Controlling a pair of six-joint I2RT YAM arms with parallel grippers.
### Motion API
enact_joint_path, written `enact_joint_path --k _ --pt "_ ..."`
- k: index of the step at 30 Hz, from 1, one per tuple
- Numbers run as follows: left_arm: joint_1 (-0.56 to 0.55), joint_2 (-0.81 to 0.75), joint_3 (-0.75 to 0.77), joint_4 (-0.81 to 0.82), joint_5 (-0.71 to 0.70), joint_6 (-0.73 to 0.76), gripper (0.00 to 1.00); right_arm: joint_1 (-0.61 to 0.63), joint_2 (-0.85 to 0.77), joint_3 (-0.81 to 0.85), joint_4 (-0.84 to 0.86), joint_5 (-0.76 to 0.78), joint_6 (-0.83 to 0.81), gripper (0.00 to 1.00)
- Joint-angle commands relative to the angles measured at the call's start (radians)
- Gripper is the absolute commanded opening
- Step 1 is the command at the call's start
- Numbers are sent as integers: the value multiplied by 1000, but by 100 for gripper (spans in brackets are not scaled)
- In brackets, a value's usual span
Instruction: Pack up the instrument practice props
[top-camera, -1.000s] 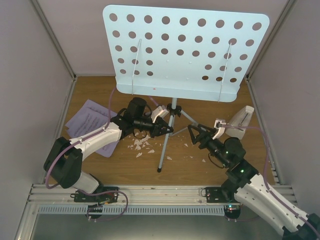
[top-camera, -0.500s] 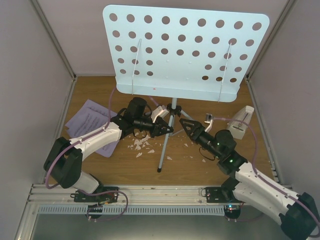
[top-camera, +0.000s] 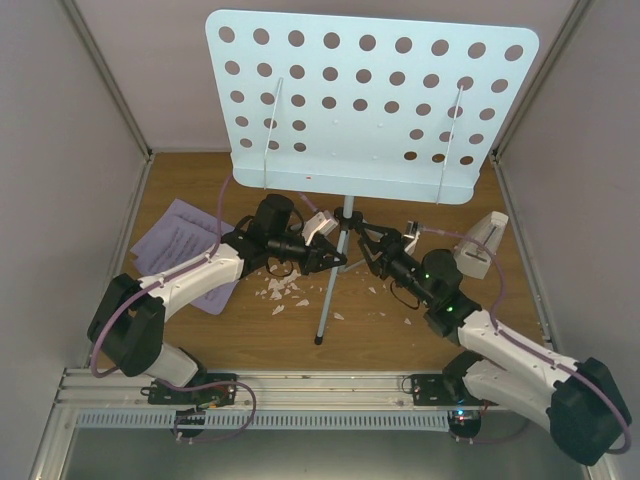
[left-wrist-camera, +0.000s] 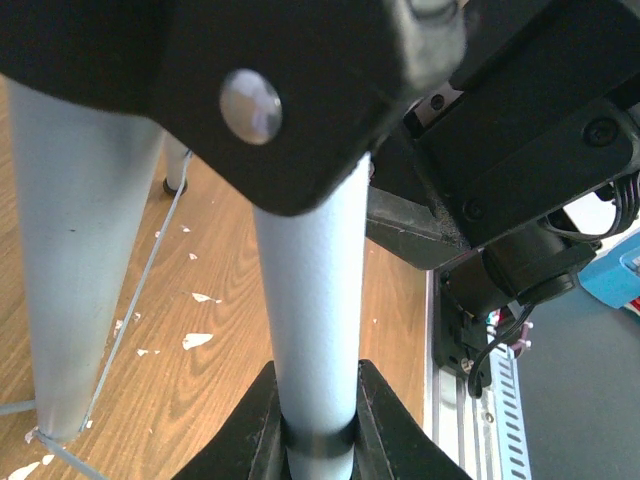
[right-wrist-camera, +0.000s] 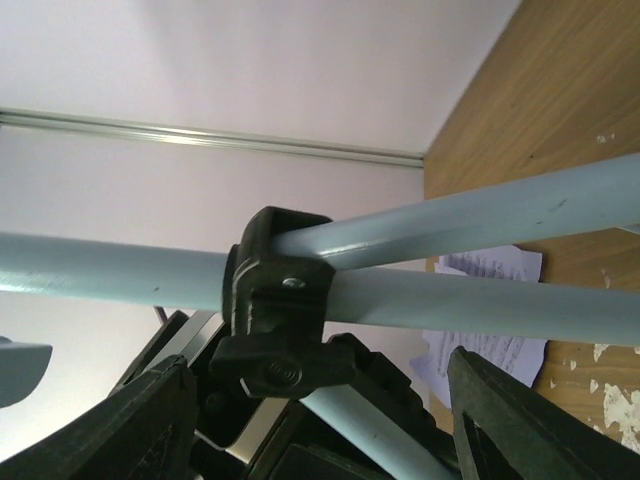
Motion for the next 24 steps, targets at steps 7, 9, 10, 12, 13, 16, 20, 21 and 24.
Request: enact_joint_path --k 7,9,10,12,13,16,20,21,24 --pt "-9 21 14 -7 -20 60 0 -18 58 47 101 -32 76 63" --pt "-9 21 16 -10 -20 60 0 -20 61 47 108 -35 80 60" --pt "-9 22 16 -10 -21 60 0 -20 62 46 111 -37 82 59" --pt "-9 23 17 -10 -20 60 0 -22 65 46 117 -41 87 56" --pt "-9 24 17 -10 -20 60 0 -22 66 46 120 -43 89 55" --pt "-9 25 17 -10 -21 60 0 -22 69 43 126 -47 93 50" --pt "-9 24 17 -12 -20 62 0 -23 73 43 134 -48 99 47" --pt "-9 24 17 -12 -21 62 0 -24 72 43 133 -48 99 47" --pt "-9 22 17 -11 -21 62 0 -25 73 43 135 -49 102 45"
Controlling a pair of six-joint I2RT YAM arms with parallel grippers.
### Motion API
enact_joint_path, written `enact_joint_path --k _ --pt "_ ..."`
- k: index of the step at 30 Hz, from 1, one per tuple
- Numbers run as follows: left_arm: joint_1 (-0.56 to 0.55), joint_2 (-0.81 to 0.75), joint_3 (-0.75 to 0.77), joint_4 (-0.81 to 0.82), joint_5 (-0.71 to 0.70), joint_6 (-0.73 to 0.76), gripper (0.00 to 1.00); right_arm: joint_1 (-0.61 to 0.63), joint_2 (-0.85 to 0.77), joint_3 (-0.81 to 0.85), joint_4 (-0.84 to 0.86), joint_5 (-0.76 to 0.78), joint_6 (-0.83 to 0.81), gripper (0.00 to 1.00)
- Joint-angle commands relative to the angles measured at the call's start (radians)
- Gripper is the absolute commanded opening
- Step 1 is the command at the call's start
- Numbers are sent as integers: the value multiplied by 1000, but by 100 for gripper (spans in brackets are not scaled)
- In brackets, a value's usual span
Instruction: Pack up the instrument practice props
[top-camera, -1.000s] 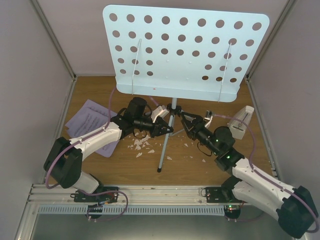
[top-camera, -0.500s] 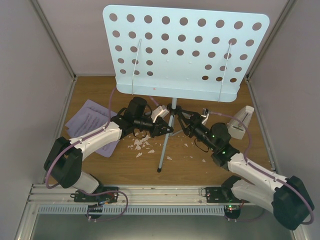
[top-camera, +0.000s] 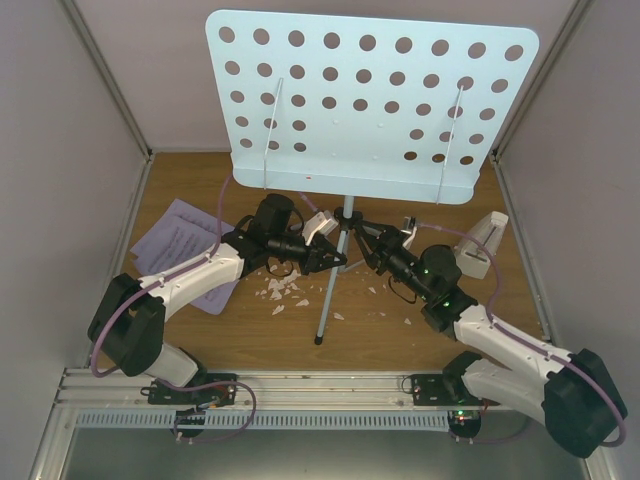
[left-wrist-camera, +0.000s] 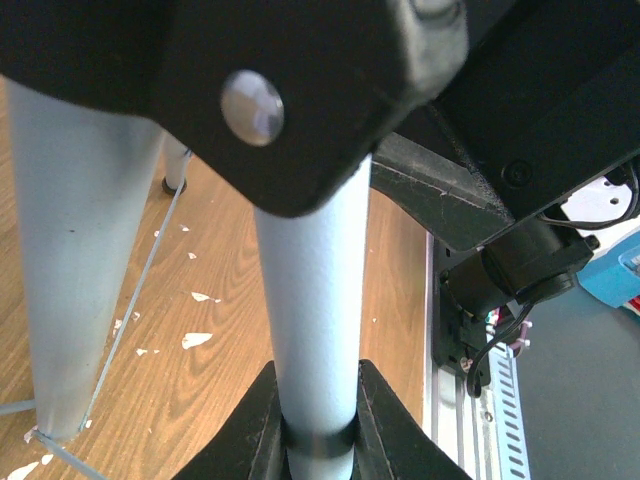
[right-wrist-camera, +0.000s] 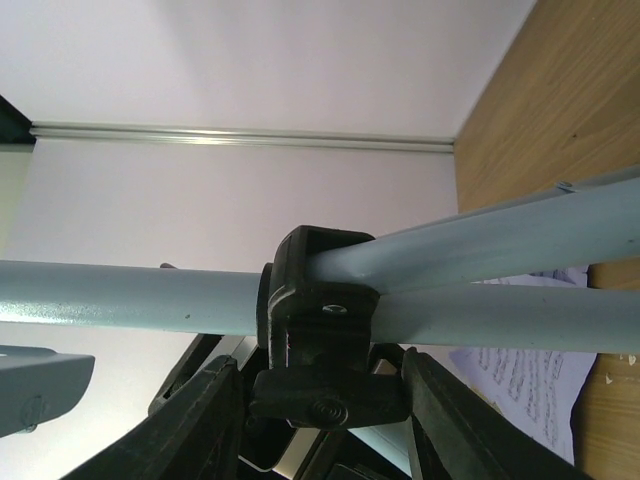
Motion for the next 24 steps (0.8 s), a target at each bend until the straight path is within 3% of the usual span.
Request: enact_joint_path --k 1,14,24 --pt "-8 19 13 -6 -21 60 0 -7 1 17 45 -1 12 44" --pt "-8 16 16 -8 -20 60 0 -6 -7 23 17 15 -62 30" --pt "-8 14 16 -11 -23 60 0 -4 -46 141 -287 100 -424 28"
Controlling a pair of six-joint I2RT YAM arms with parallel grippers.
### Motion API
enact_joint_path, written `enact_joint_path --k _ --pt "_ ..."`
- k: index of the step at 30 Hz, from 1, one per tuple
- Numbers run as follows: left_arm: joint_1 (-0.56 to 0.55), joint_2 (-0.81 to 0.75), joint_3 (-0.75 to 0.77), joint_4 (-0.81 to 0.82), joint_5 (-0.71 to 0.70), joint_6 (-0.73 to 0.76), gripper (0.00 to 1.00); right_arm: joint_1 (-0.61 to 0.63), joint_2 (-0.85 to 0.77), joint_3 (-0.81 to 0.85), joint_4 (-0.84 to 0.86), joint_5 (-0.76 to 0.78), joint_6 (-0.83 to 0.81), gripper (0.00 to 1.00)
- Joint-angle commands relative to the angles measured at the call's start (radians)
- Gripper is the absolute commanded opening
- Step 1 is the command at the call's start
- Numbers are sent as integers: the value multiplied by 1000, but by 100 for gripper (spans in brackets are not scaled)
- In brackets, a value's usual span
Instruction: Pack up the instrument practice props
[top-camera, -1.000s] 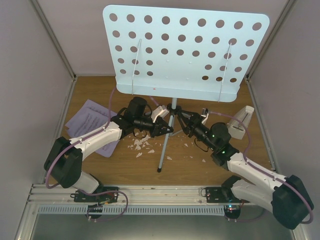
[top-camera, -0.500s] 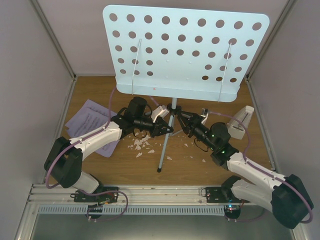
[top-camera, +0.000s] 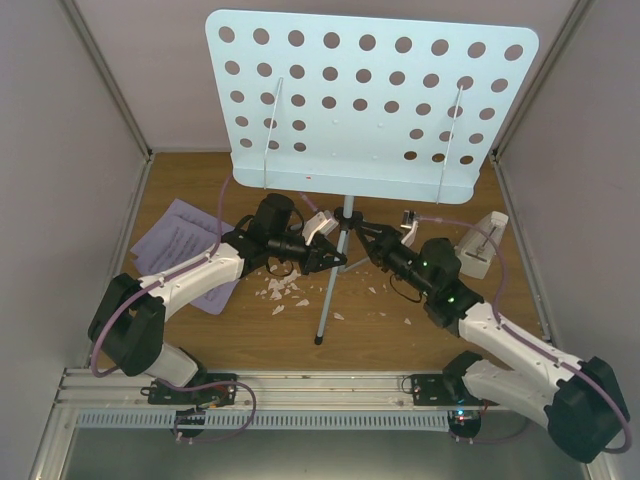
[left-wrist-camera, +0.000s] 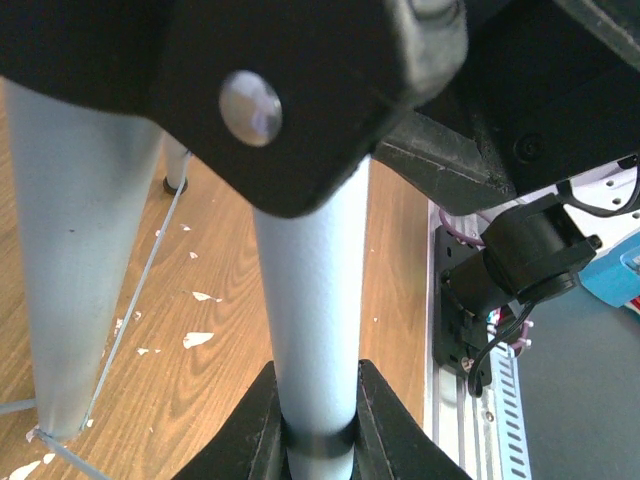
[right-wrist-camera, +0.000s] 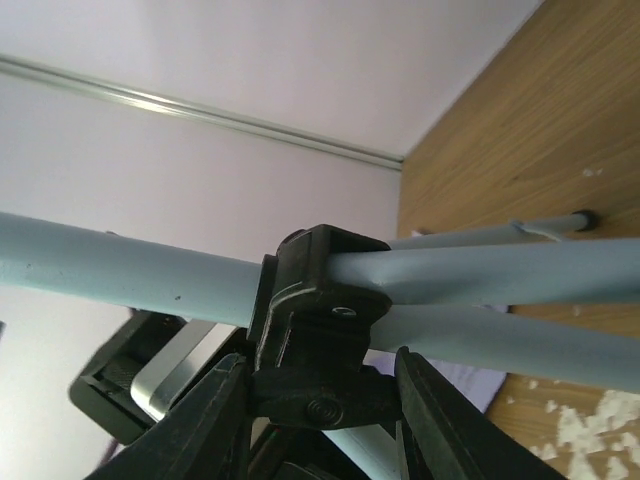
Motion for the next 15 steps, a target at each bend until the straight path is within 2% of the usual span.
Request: enact_joint_path --k 1,8,11,15 --pt "-8 14 13 -4 -21 57 0 -2 -21 79 -129 106 -257 28" --pt "-8 22 9 1 -10 51 0 17 -44 120 -205 164 -475 29" --pt "-8 26 10 -1 -9 52 0 17 -54 133 -221 149 -514 38" --pt "-8 25 8 -2 -18 57 0 18 -95 136 -257 127 -532 56"
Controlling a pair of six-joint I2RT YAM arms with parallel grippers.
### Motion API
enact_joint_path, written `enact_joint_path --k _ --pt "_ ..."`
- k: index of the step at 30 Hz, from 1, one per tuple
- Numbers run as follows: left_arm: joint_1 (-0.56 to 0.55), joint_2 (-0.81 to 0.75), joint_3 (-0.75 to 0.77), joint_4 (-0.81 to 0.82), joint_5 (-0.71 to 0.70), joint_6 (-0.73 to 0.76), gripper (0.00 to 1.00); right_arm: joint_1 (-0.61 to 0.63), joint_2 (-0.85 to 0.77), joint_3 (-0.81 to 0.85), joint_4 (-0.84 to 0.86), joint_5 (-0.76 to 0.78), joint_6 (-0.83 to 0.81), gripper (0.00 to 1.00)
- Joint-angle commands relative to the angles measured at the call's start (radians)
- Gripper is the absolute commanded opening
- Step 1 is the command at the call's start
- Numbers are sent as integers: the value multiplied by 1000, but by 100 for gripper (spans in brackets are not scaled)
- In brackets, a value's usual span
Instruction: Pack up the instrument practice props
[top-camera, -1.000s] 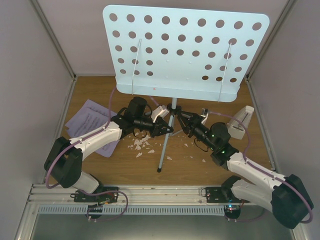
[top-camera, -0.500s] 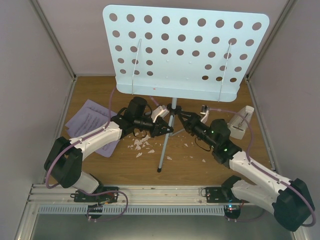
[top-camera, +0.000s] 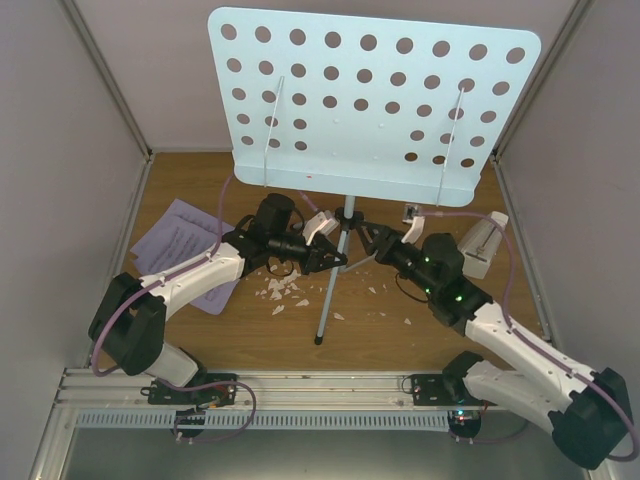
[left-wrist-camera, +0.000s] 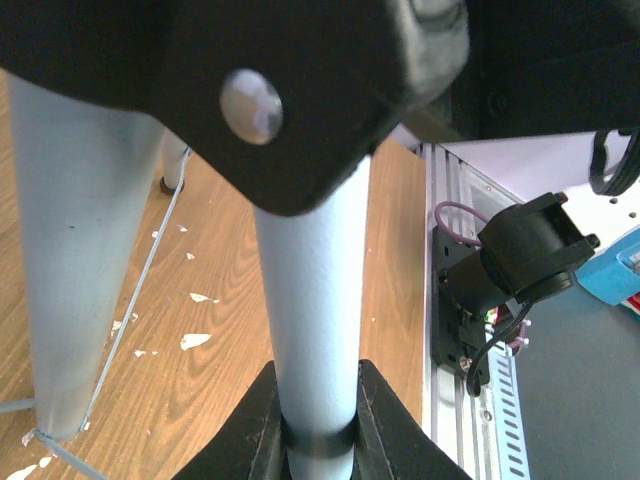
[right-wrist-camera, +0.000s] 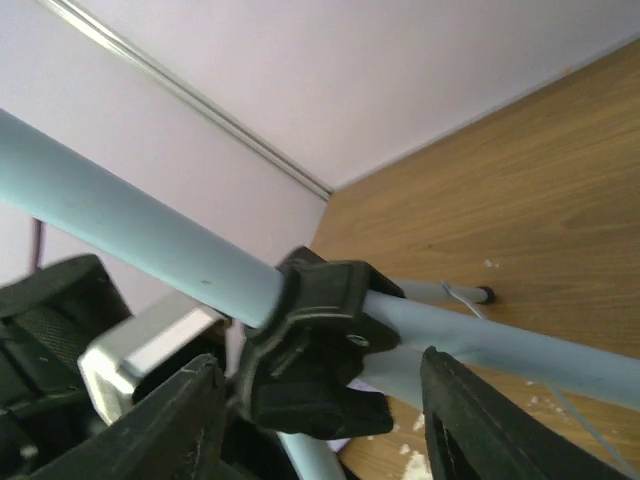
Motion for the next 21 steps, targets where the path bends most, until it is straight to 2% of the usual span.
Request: enact_joint_path --k 1,4,11,16,21 --pt "-8 19 5 -5 -23 55 0 -4 -73 38 -44 55 -100 61" --pt "-8 23 5 -5 -25 55 0 -4 -150 2 -91 78 -58 73" --pt "-9 24 6 -7 -28 55 0 -9 -304 -124 -121 116 167 89" --pt "-9 23 6 -8 -33 55 0 -9 -326 -149 -92 75 304 94" --pt "-9 17 7 -13 -39 55 0 -9 -315 -163 -99 49 543 96"
